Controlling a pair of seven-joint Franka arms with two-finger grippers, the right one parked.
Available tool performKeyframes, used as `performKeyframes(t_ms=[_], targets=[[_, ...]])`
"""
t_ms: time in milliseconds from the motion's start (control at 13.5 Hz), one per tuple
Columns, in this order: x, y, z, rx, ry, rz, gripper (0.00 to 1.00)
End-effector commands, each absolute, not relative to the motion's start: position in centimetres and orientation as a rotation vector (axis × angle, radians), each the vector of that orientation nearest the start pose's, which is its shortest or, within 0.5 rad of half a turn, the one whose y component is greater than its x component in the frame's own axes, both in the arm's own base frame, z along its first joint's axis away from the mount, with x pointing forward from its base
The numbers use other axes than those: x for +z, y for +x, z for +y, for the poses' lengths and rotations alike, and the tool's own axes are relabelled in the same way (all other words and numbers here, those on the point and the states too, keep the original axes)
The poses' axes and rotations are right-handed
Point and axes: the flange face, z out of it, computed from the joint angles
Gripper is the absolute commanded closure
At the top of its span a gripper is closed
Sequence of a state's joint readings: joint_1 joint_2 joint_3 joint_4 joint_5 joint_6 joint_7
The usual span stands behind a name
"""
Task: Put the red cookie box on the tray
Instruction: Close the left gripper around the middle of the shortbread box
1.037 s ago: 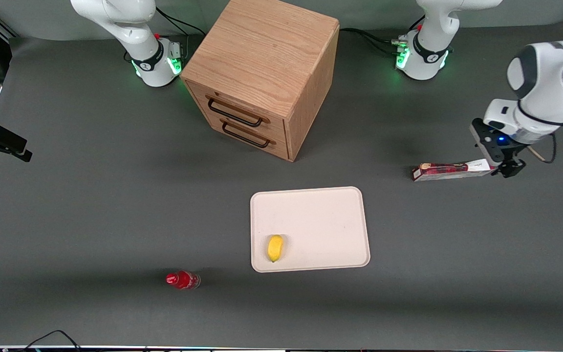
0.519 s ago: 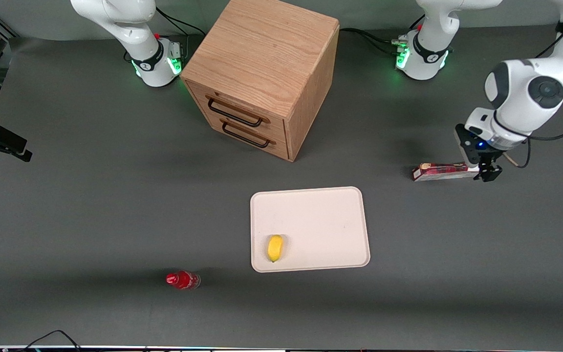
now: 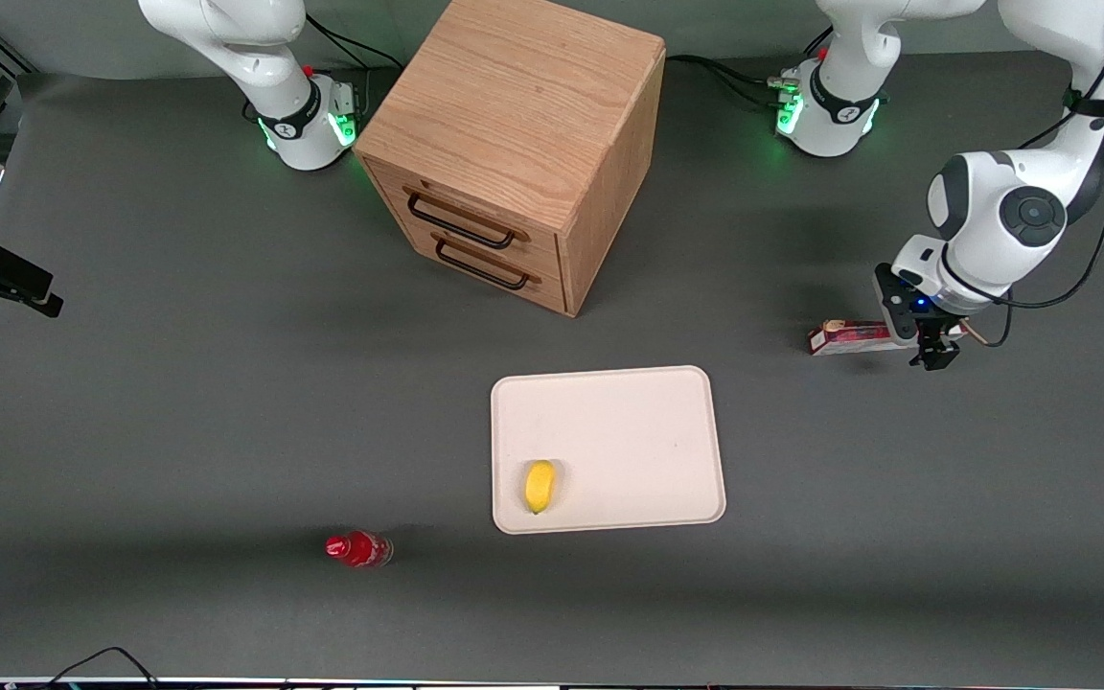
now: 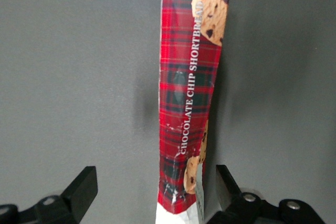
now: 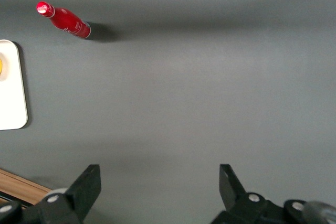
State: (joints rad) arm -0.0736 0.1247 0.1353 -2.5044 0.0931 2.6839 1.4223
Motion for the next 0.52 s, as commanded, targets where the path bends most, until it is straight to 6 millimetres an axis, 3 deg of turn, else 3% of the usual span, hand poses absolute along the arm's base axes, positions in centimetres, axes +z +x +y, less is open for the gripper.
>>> performKeyframes(t_ms=[0,444], targets=[[23.5,47.1,2.8,0.011,-2.279,2.048,0.0],[22.3,46.7,2.8,0.042,-2.281,2.07,0.02]])
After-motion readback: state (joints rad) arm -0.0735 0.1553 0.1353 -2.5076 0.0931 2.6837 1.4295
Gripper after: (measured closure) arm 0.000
